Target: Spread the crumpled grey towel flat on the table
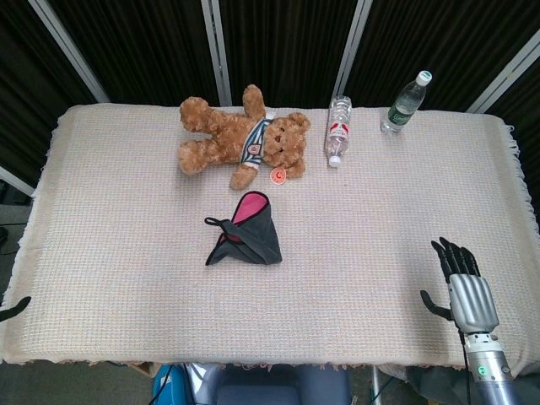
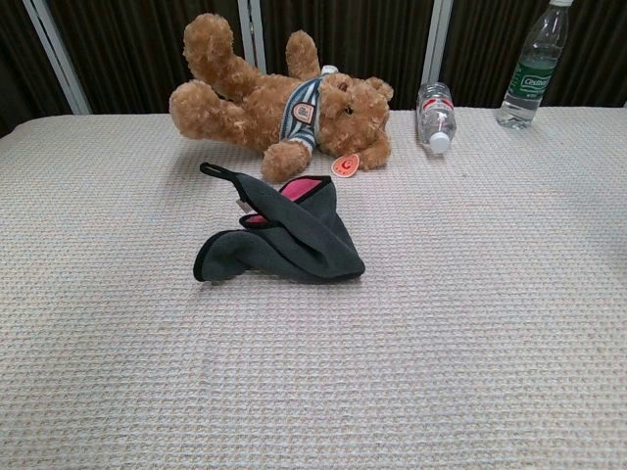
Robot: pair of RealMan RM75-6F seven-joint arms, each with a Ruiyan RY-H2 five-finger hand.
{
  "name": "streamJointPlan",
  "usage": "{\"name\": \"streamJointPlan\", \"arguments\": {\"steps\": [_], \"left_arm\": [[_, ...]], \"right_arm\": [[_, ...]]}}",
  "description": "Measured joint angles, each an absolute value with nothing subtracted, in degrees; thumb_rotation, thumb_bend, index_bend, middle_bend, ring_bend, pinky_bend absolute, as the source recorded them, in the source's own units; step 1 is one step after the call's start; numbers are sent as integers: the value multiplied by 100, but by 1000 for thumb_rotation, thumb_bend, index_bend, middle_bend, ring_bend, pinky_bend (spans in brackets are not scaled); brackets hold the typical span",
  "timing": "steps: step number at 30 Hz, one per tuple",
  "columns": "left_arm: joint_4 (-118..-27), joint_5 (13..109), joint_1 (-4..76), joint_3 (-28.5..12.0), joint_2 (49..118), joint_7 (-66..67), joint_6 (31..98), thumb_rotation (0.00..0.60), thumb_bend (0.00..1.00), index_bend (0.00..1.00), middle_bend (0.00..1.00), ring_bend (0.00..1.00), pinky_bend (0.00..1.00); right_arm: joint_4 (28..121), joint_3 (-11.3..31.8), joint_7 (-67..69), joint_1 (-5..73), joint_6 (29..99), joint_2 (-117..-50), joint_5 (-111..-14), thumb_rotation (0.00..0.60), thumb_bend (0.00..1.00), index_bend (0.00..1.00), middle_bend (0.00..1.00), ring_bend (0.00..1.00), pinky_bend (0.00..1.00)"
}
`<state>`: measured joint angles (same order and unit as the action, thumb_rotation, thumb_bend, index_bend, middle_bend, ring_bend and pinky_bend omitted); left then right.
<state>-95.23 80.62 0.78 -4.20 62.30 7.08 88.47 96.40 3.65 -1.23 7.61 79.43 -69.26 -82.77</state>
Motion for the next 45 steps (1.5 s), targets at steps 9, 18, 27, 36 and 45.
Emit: {"name": "streamJointPlan", "arguments": {"steps": [9, 18, 27, 36, 45], "left_arm": [[-9488, 8101, 91, -387, 6267, 714, 8812, 600, 47, 84, 0, 0, 0], [-9518, 8182, 143, -368, 6305, 722, 8762, 600, 47, 107, 0, 0, 0], [-9721, 8209, 426, -544, 6406, 815, 8575, 600, 86, 194, 19, 0, 0], [-9981, 8124, 1230, -965, 6636, 1358, 7889, 600, 215, 336, 100, 0, 0], [-9738, 7750, 2451, -1483, 7551, 2407, 6917, 600, 226, 344, 121, 0, 0]], "right_arm": [[9643, 348, -136, 762, 7928, -6930, -8286, 600, 321, 0, 0, 0, 0], [9670, 355, -140, 767, 7925, -6931, -8279, 600, 321, 0, 0, 0, 0], [9692, 404, -88, 783, 7931, -6900, -8253, 600, 321, 0, 0, 0, 0], [9603, 443, -133, 828, 7814, -6955, -8099, 600, 321, 0, 0, 0, 0], [9471, 545, -127, 878, 7690, -7007, -7847, 600, 321, 0, 0, 0, 0]]}}
